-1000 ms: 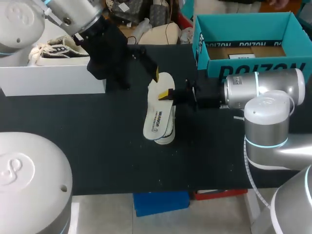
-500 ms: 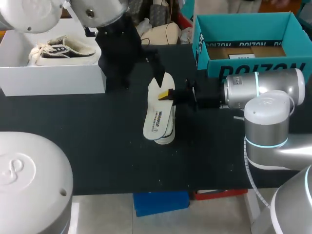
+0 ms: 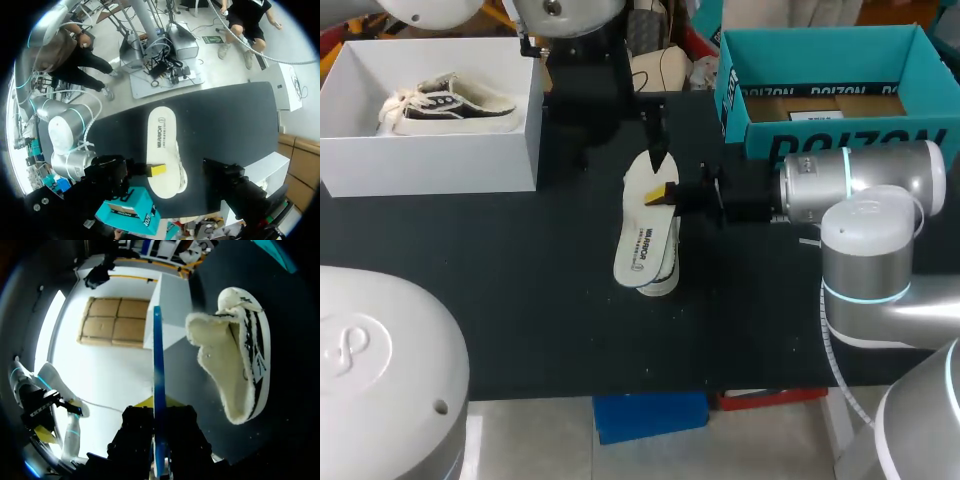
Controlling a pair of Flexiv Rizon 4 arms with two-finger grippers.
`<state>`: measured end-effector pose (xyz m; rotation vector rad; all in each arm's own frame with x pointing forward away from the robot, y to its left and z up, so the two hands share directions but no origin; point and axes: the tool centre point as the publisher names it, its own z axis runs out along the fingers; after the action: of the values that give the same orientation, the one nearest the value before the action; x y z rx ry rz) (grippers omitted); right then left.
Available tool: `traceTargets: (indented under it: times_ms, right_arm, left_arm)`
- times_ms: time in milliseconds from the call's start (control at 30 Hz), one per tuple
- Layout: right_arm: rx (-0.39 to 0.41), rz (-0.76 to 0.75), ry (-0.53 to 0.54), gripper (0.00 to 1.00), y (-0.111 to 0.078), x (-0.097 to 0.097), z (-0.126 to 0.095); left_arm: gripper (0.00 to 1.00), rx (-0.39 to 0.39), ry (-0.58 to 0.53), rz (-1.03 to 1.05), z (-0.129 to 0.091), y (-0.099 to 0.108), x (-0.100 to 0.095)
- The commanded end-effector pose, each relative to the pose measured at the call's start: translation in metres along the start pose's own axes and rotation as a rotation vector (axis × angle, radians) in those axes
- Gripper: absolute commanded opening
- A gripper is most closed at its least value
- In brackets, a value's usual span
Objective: Take the shoe out of the shoebox, open the shoe tongue, remove and reinsert the insole, then place the shoe into the shoebox
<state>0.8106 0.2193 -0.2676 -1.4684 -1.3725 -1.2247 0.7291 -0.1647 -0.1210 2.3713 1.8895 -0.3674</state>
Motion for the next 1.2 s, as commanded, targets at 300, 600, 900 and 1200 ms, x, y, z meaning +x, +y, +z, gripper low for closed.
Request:
traceTargets:
  times_ms: [300, 600, 900, 1200]
  right_arm:
    - [-0.001, 0.001, -0.002, 0.0, 0.0, 0.0, 0.001]
    - [-0.001, 0.001, -0.002, 0.0, 0.0, 0.0, 0.001]
    - [-0.001, 0.001, -0.002, 0.0, 0.0, 0.0, 0.001]
    - [-0.001, 0.001, -0.002, 0.0, 0.0, 0.0, 0.001]
  left_arm:
    - [1.0, -0.001, 0.02, 0.0, 0.0, 0.001, -0.002]
    - [1.0, -0.001, 0.02, 0.0, 0.0, 0.001, -0.002]
    - [1.0, 0.013, -0.024, 0.004, 0.015, 0.022, -0.004]
    - [1.0, 0.034, -0.027, 0.01, 0.018, 0.074, -0.001]
